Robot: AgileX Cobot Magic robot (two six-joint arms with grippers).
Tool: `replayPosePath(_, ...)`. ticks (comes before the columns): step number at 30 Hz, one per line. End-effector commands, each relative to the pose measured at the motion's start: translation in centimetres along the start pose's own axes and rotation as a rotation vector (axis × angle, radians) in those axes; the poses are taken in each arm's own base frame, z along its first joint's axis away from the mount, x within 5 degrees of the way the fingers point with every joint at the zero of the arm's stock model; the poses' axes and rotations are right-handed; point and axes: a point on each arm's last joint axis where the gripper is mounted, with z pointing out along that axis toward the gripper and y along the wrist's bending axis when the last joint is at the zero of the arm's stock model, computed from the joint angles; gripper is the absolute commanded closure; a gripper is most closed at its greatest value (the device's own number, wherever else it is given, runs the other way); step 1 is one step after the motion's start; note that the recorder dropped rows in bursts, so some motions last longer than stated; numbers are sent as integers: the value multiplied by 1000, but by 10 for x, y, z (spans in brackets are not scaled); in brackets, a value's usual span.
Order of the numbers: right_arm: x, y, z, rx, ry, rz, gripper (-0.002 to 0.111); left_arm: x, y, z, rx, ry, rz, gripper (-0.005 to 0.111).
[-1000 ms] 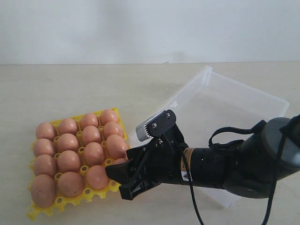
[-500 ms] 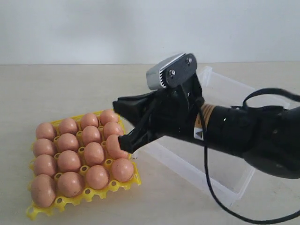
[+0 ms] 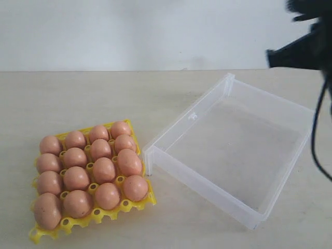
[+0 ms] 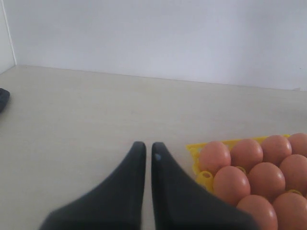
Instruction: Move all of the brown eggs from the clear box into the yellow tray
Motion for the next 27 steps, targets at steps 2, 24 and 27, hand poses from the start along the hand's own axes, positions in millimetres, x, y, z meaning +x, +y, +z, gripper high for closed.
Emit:
replayPosePath(2,-17,-54,-2,-31,0,379,108,0,0,0,4,-4,-9,103)
replayPosePath(24,4,-85,-91,-488,0,490,108,1,0,0,4,-2,-9,103)
replayPosePath(27,39,-78,-100,-495,82,474,108,1,0,0,4,-2,-9,103)
